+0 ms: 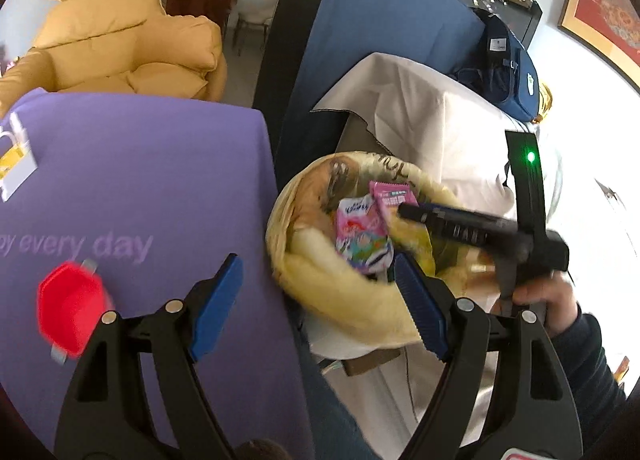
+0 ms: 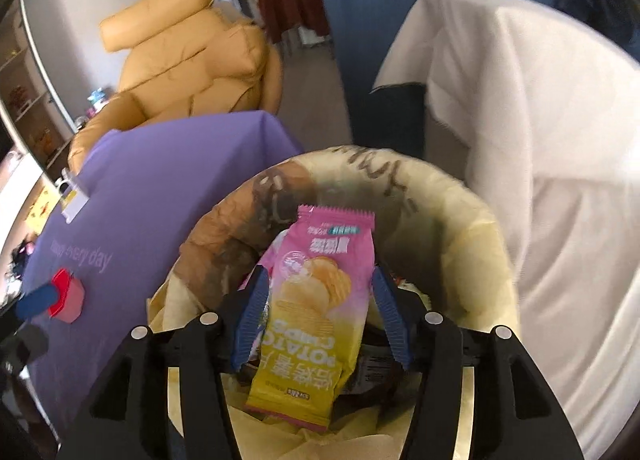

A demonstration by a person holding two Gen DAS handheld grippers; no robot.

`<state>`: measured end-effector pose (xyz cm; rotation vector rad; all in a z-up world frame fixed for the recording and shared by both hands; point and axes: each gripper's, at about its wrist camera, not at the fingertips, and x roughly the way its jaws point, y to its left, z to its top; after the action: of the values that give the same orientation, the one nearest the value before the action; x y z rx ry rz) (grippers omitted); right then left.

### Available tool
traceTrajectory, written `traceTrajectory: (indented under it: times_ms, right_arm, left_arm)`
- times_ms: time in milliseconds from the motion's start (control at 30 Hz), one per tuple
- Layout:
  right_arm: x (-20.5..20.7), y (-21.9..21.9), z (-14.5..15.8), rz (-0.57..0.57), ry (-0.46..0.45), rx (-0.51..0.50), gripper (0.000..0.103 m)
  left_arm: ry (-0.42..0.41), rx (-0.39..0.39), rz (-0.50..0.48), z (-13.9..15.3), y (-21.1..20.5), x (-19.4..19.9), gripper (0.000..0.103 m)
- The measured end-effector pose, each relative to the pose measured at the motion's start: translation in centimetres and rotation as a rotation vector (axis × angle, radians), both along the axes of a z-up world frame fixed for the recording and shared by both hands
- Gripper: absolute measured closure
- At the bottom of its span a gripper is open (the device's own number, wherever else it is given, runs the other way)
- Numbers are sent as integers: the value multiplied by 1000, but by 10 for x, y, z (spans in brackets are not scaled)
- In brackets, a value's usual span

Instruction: Collect trash

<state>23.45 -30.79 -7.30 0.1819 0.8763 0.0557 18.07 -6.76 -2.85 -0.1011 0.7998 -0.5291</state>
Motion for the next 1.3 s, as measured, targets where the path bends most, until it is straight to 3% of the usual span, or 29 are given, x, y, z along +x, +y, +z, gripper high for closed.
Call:
traceTrajectory:
  times_ms: [167,300,600,900,1100,1300]
  right_arm:
    - [-13,1,19,-21,-63,-31,51]
    - [-37,13,38,25,-116,-32,51]
    - [-116,49,75,116,-245,16,51]
    - [-197,97,78,202,-293,53,50]
    - [-235,137,77,263,-323,26,51]
    - [-251,161,80,275,-353,11,51]
  left_arm:
    - [-54,42,49,-6,25,-24,29]
    - [-75,99,82,-5,40,-46,29]
    - [-177,154,158,28,70,-125,29]
    - [-209,245,271,47,74,-184,29]
    - [-280,324,355,57,77,-205,29]
    - [-231,342,399,49,84,-208,29]
